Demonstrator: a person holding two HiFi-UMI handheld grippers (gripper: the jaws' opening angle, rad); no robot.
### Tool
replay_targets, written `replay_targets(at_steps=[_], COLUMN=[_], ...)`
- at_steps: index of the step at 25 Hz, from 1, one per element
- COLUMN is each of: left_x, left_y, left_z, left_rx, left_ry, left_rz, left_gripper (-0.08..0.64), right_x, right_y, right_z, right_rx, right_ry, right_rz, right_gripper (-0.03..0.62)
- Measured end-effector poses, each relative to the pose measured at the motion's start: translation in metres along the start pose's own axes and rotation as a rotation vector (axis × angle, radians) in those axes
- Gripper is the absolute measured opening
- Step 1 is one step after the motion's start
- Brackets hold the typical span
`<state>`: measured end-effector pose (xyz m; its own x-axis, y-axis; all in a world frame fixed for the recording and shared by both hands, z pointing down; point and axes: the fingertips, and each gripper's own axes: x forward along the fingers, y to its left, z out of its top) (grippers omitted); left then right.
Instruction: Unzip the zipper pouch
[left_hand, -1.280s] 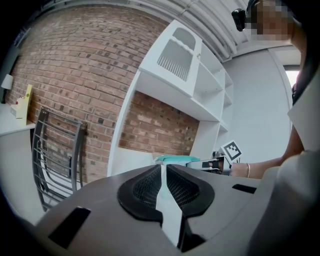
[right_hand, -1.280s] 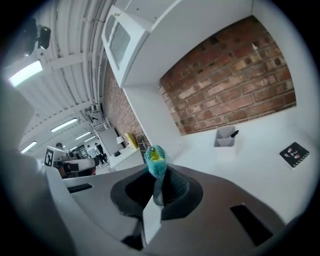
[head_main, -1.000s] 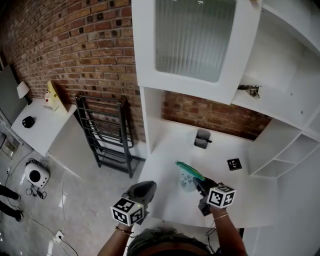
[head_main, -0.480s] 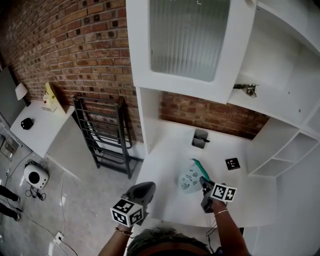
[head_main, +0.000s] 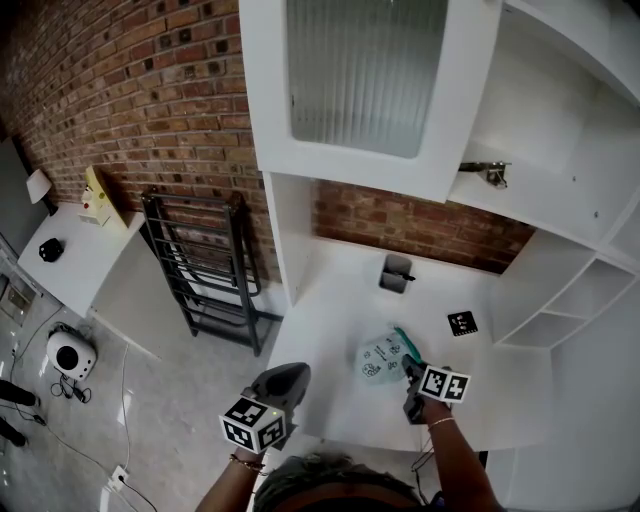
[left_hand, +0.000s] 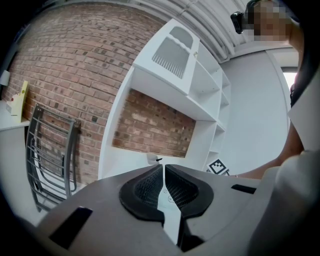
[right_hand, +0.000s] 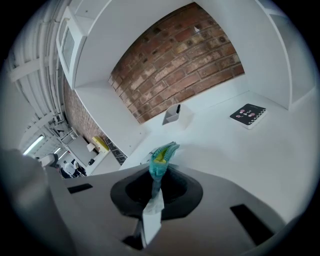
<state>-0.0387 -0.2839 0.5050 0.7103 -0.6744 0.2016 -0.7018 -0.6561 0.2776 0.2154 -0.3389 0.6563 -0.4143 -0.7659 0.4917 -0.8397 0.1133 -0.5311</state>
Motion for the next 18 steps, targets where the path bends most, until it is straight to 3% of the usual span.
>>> replay_targets(at_steps=[8, 18], left_x=[0.003, 0.007], left_y=[-0.002, -0.003], left_z=[-0.001, 0.001], left_rx=[0.015, 0.02], left_ry=[0.004, -0.007], left_rz=[0.001, -0.004], left_gripper=[0.014, 0.012], right_x=[0.003, 0.007], right_y=[-0.007, -0.015], right_z=[-0.003, -0.008], right_rx=[-0.046, -0.213], right_ry=[0.011, 0.036], right_rz=[-0.04, -0.137], right_gripper=[0.003, 0.005])
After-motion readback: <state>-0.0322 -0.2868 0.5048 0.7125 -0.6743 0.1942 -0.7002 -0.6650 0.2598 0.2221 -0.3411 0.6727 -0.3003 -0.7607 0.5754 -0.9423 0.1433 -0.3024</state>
